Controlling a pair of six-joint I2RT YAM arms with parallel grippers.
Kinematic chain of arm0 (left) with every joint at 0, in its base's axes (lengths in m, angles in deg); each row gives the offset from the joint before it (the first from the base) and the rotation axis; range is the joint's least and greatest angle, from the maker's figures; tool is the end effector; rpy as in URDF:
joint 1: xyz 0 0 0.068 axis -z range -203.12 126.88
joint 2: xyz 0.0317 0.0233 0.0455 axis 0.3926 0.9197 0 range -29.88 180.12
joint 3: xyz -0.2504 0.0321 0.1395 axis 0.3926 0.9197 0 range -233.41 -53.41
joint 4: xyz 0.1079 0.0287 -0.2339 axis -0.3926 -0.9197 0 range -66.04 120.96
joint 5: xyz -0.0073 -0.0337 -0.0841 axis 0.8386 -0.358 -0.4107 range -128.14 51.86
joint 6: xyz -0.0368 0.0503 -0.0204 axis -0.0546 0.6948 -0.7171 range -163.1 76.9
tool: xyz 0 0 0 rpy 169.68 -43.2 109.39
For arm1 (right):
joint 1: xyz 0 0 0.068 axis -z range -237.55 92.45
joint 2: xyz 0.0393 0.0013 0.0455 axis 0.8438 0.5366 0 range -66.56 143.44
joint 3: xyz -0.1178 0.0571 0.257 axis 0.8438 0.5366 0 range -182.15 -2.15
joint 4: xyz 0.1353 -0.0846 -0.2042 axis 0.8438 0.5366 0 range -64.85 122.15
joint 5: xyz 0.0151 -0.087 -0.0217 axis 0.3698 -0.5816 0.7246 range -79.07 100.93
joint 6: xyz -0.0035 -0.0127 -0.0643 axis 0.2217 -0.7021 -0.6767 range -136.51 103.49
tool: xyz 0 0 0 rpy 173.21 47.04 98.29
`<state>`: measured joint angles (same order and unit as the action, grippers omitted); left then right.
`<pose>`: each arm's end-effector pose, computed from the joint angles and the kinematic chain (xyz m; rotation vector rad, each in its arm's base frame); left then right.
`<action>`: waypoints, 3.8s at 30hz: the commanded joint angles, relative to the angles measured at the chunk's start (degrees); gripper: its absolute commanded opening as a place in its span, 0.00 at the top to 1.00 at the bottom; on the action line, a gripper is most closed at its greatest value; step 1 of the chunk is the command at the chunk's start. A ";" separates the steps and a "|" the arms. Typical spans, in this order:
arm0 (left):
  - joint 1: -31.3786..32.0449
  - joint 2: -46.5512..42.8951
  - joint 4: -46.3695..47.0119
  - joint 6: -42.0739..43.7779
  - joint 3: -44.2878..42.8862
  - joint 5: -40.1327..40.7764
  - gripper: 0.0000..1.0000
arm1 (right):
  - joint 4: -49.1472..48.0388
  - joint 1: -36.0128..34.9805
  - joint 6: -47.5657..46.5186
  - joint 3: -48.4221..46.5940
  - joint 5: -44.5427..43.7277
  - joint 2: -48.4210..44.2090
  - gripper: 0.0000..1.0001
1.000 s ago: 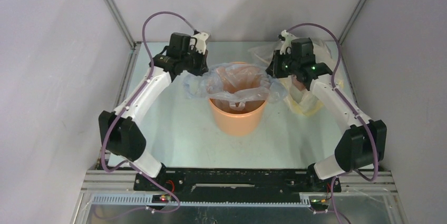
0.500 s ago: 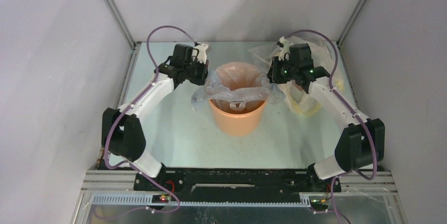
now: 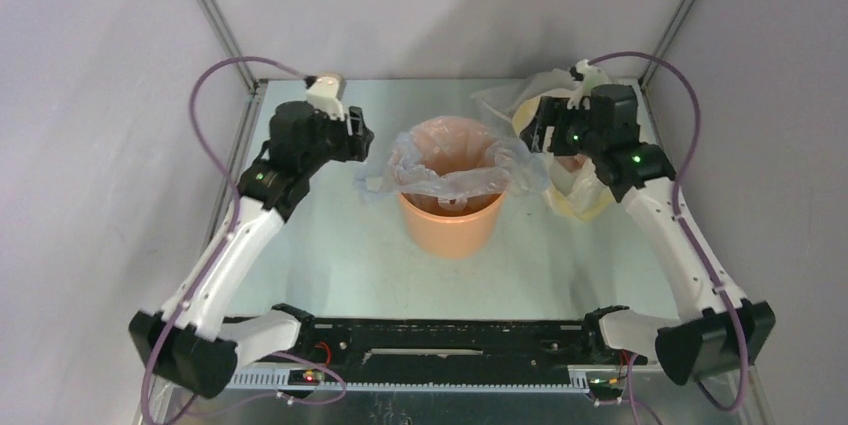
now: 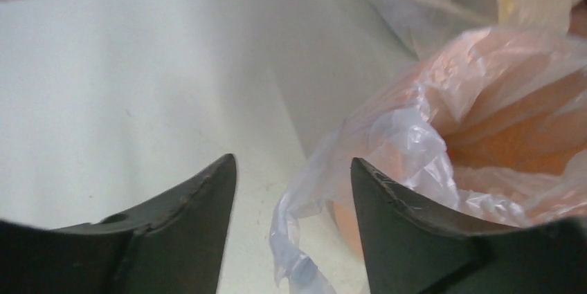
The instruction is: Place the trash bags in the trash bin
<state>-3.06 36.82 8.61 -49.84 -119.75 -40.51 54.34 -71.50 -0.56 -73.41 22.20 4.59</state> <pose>0.2509 -0.0940 0.3808 0.2569 1.9662 -0.3458 0.2702 0.0775 0.3784 -0.0856 2.1082 0.5203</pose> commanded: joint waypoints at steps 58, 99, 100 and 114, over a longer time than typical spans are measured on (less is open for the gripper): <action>2.27 -35.39 22.08 -76.62 42.63 -1.98 0.39 | 4.08 -20.49 54.53 22.01 -33.77 -26.27 0.59; 2.31 -35.72 18.13 -60.74 43.47 -13.84 1.00 | -1.40 -21.43 43.01 27.93 -29.23 -19.36 1.00; 2.40 -34.98 17.95 -59.20 42.05 -16.26 1.00 | -1.76 -21.71 42.53 27.98 -29.36 -17.81 1.00; 3.60 -33.71 16.92 -53.69 42.45 -23.63 1.00 | -2.29 -22.42 41.43 27.97 -29.97 -11.23 1.00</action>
<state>-0.07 3.55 25.99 -107.48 -76.61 -60.75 52.55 -93.40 41.86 -45.83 -6.21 -7.54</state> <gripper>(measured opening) 0.003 0.008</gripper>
